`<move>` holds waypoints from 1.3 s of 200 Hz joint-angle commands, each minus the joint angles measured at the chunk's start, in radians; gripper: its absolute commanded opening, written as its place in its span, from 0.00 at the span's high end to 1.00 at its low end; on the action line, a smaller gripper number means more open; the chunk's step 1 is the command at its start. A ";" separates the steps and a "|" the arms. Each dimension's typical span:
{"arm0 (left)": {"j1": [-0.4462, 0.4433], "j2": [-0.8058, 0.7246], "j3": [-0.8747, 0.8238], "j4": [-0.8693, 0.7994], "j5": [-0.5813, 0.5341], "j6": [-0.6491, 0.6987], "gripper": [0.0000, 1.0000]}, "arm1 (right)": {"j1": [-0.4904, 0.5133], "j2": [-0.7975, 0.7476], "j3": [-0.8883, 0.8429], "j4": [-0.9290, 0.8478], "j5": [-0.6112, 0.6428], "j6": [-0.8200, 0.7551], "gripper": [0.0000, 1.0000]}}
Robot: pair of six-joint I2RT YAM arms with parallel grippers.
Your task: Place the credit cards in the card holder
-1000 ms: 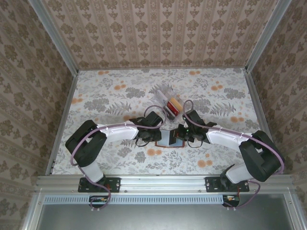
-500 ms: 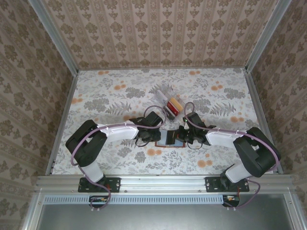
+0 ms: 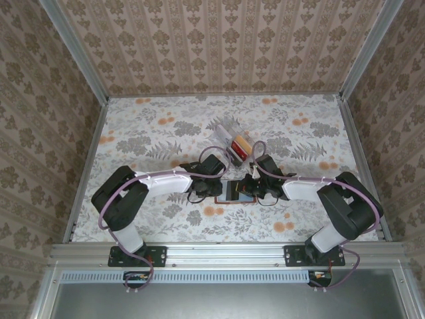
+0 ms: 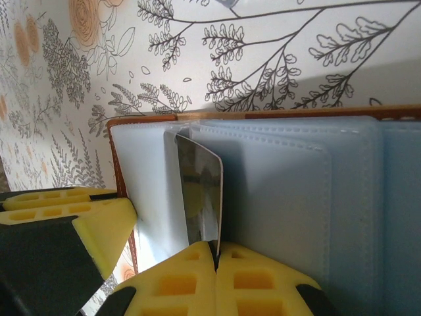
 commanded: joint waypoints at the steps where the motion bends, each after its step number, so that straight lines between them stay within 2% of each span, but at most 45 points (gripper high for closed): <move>1: -0.006 0.030 0.005 -0.027 -0.002 0.010 0.83 | 0.007 -0.025 -0.001 -0.148 0.017 -0.051 1.00; 60: -0.006 0.033 0.011 -0.011 0.014 0.018 0.83 | 0.028 0.057 0.030 -0.039 -0.041 -0.003 0.96; 117: -0.006 0.029 0.004 -0.006 0.013 0.013 0.82 | 0.065 0.089 0.078 -0.056 -0.028 -0.006 0.91; 175: -0.006 0.028 0.004 -0.012 0.011 0.013 0.82 | 0.064 -0.003 0.127 -0.259 0.091 -0.062 0.69; 226: -0.006 0.033 0.009 -0.006 0.019 0.020 0.82 | 0.066 0.032 0.137 -0.237 0.071 -0.059 0.85; 260: -0.006 0.028 0.005 0.005 0.024 0.018 0.82 | 0.068 0.067 0.147 -0.175 0.014 -0.044 0.85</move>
